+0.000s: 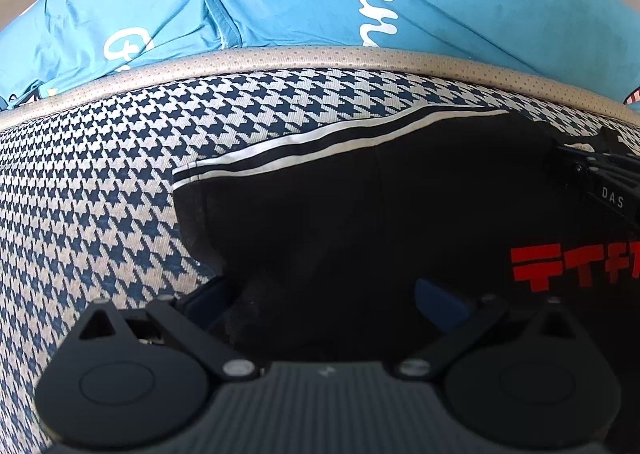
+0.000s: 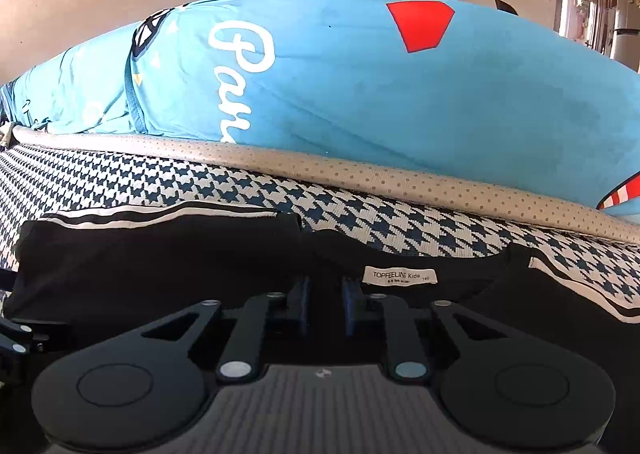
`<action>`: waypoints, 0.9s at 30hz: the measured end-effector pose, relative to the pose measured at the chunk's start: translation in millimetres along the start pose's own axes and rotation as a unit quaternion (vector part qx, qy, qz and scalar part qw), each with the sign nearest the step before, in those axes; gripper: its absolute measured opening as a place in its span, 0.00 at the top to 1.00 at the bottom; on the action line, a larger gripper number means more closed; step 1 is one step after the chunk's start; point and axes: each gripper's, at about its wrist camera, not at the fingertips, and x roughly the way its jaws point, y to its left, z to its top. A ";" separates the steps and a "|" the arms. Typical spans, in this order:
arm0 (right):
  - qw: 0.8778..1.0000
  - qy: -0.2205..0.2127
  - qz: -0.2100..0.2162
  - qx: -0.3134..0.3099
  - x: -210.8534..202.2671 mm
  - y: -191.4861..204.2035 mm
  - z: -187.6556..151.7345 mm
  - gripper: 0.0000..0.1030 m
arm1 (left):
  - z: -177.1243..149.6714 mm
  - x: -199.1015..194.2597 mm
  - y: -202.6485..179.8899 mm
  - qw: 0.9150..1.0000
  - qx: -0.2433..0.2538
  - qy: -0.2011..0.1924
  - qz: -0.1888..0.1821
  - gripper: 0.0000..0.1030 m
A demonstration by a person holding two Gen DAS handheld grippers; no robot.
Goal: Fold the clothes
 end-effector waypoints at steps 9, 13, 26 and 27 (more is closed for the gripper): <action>0.999 -0.011 -0.024 0.026 13.0 4.6 8.1 0.95 | 0.8 3.3 -0.9 1.000 0.002 0.002 0.004 0.00; 0.998 -0.018 -0.034 0.050 13.2 4.7 11.2 0.95 | 0.5 1.0 -3.3 1.000 0.004 -0.001 0.004 0.00; 0.995 0.003 -0.064 0.079 -18.1 8.4 10.3 0.66 | -6.0 -34.4 -13.9 0.999 0.010 -0.049 -0.018 0.00; 0.995 0.006 -0.066 0.081 -21.2 8.7 9.8 0.66 | -7.2 -37.8 -15.2 0.998 0.012 -0.054 -0.020 0.00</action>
